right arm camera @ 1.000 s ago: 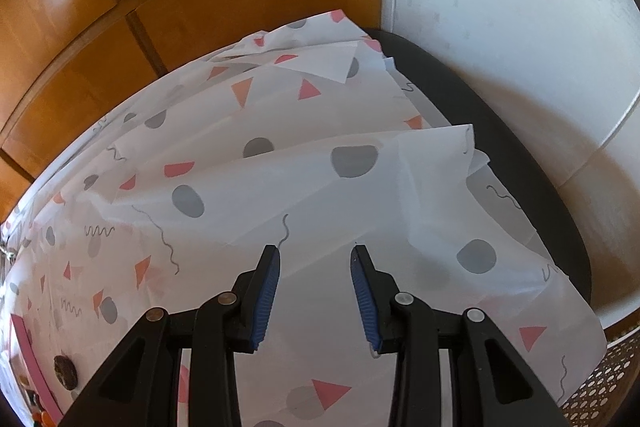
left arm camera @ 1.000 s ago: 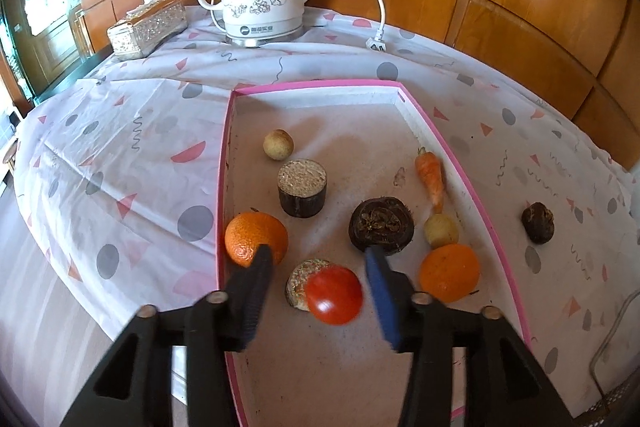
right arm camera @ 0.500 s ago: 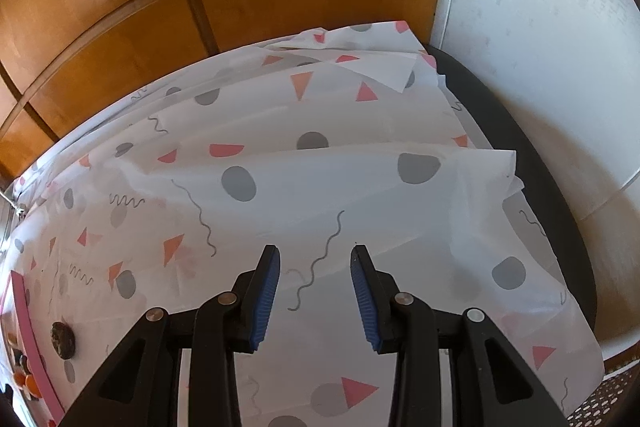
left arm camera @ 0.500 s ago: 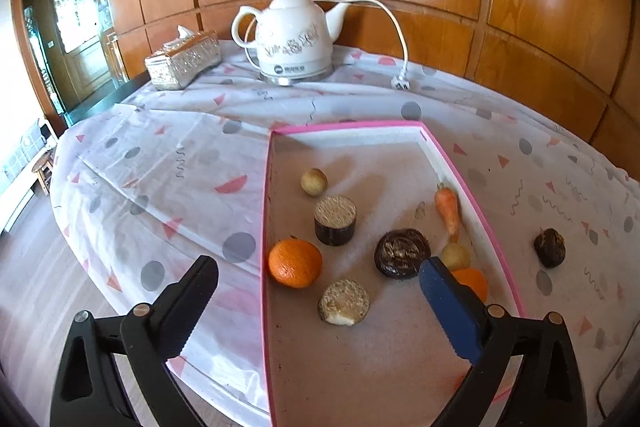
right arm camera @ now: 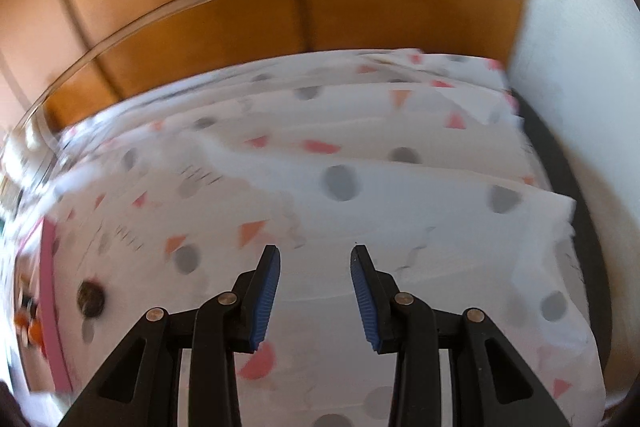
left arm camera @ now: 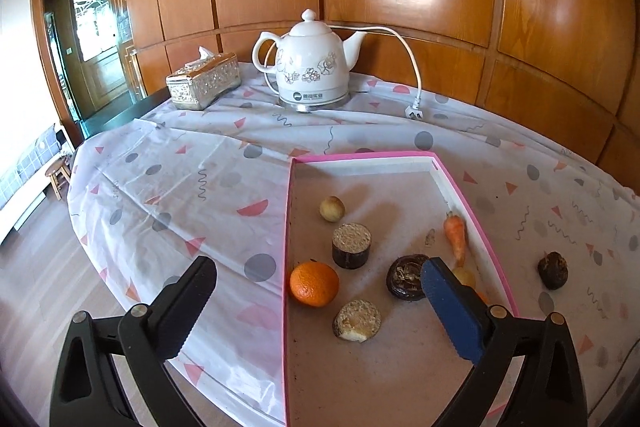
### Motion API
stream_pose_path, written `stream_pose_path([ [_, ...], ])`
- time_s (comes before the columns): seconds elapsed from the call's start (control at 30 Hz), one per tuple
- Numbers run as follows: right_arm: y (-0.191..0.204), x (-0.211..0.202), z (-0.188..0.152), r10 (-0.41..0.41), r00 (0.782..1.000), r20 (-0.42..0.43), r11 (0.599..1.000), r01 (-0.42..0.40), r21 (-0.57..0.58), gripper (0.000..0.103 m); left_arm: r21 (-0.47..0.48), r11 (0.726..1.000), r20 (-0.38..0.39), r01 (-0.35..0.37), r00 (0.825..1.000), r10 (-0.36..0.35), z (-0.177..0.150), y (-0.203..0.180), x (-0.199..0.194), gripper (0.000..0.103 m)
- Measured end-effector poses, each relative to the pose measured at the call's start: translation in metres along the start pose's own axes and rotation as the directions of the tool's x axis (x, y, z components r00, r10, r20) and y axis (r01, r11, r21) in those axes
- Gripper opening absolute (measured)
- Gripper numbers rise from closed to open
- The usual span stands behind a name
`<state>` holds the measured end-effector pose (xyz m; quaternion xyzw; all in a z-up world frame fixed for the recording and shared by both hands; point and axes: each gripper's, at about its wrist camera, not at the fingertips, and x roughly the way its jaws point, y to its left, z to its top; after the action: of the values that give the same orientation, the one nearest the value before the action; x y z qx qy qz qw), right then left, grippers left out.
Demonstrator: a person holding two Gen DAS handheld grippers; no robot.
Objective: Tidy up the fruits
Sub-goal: 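Withdraw the left gripper from the tray, then move the right gripper toward the dark brown round fruit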
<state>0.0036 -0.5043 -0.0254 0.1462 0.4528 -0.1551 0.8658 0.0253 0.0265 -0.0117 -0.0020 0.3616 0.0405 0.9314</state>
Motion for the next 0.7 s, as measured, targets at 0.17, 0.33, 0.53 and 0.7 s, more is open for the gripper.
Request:
stream_pose_path([
  [0.17, 0.044, 0.009, -0.011, 0.096, 0.993, -0.065, 0.979, -0.106, -0.172, 0.037, 0.006, 1.0, -0.006, 0.0, 1.0, 0.0, -0.001, -0.001, 0.001, 0.103],
  [0.33, 0.078, 0.017, -0.029, 0.151, 0.977, -0.154, 0.932, -0.192, -0.306, 0.037, 0.015, 1.0, -0.011, 0.004, 1.0, -0.004, -0.002, -0.003, 0.002, 0.103],
  [0.53, 0.106, 0.017, -0.039, 0.195, 0.957, -0.213, 0.885, -0.265, -0.382, 0.039, 0.007, 1.0, -0.026, 0.013, 1.0, -0.013, -0.003, -0.003, 0.006, 0.103],
  [0.7, 0.128, 0.019, -0.043, 0.208, 0.946, -0.247, 0.857, -0.298, -0.42, 0.041, -0.001, 1.0, -0.031, 0.016, 0.999, -0.016, -0.003, -0.001, 0.007, 0.103],
])
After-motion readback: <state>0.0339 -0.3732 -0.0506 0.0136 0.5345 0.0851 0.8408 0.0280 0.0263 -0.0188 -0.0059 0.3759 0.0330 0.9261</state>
